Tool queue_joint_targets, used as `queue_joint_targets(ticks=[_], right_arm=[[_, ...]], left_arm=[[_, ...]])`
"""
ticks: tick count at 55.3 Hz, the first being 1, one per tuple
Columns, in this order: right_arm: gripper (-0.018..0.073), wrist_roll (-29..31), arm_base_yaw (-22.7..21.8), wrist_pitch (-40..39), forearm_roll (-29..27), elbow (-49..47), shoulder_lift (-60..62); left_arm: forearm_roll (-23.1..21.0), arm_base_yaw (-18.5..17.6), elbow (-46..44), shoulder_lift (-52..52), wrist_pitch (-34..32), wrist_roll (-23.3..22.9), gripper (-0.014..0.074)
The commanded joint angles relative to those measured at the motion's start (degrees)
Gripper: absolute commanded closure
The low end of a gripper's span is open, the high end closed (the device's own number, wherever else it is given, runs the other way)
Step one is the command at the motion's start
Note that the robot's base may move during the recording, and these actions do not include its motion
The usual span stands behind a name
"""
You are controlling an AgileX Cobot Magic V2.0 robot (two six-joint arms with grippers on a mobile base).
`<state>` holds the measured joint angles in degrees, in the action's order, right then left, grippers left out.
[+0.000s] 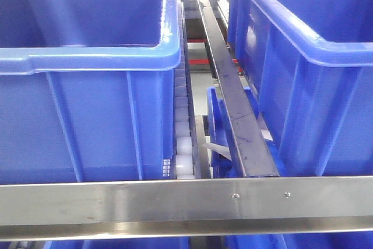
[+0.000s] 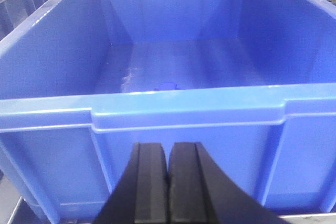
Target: Pick and sort blue part to right shelf
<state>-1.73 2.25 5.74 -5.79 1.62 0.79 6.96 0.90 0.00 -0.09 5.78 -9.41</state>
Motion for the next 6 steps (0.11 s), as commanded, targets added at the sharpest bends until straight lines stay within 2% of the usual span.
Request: queue_joint_targets(ticks=[1,6], right_arm=[[0.0471,-0.2,-0.4,-5.4,-0.1,-0.3,0.9],[0.0471,-0.2,-0.4,-5.4,-0.1,-0.3,0.9]], left_arm=[[-0.5,0.0,2.0,-1.6,-5.3,-0.2,0.0473],[-0.5,0.0,2.0,-1.6,-5.3,-0.2,0.0473]])
